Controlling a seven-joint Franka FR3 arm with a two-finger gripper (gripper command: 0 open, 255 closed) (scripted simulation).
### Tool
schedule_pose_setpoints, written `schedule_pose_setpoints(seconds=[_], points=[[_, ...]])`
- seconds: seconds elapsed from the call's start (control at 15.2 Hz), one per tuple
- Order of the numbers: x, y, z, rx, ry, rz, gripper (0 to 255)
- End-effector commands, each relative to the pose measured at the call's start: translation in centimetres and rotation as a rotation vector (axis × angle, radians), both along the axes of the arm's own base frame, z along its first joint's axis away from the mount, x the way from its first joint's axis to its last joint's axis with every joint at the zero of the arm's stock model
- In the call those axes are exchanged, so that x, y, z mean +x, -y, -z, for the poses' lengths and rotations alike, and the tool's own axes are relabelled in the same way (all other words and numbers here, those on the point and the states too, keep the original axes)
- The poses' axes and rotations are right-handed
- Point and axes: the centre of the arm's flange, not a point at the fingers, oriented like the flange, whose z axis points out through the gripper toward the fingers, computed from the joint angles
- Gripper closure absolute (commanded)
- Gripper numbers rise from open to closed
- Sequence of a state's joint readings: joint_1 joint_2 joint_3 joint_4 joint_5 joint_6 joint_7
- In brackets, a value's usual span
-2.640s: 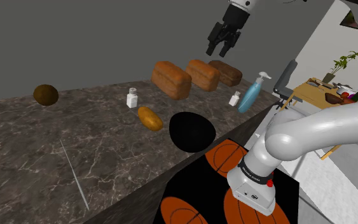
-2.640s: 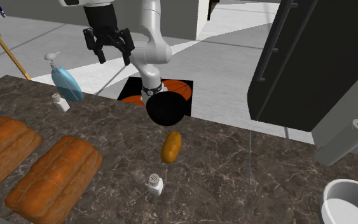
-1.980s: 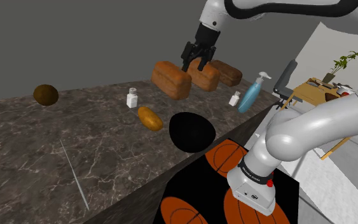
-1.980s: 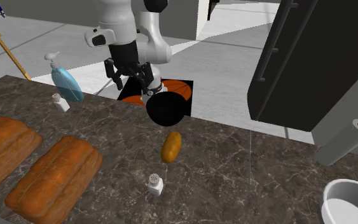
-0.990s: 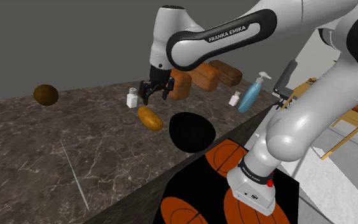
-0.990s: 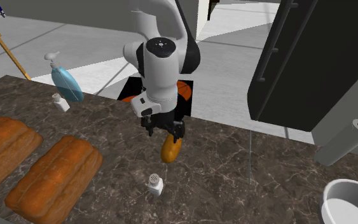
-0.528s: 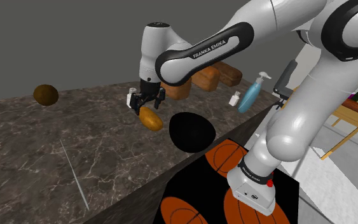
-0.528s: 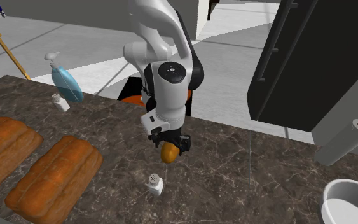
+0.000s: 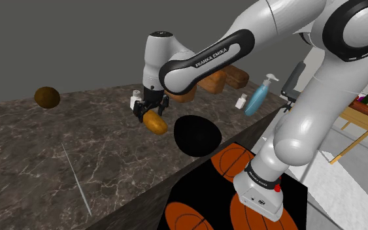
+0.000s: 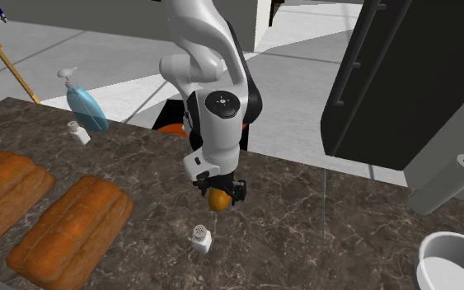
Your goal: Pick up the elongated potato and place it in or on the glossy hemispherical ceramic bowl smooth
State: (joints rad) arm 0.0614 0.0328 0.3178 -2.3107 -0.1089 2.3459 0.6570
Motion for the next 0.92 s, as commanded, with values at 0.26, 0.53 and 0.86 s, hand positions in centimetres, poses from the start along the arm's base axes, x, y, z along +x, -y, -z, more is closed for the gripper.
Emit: schedule_pose_setpoints(seconds=[0.26, 0.53, 0.86], points=[[0.00, 0.01, 0.02, 0.000, 0.000, 0.000, 255], [-0.02, -0.01, 0.01, 0.000, 0.000, 0.000, 255], [-0.01, 0.01, -0.50, 0.000, 0.000, 0.000, 255]])
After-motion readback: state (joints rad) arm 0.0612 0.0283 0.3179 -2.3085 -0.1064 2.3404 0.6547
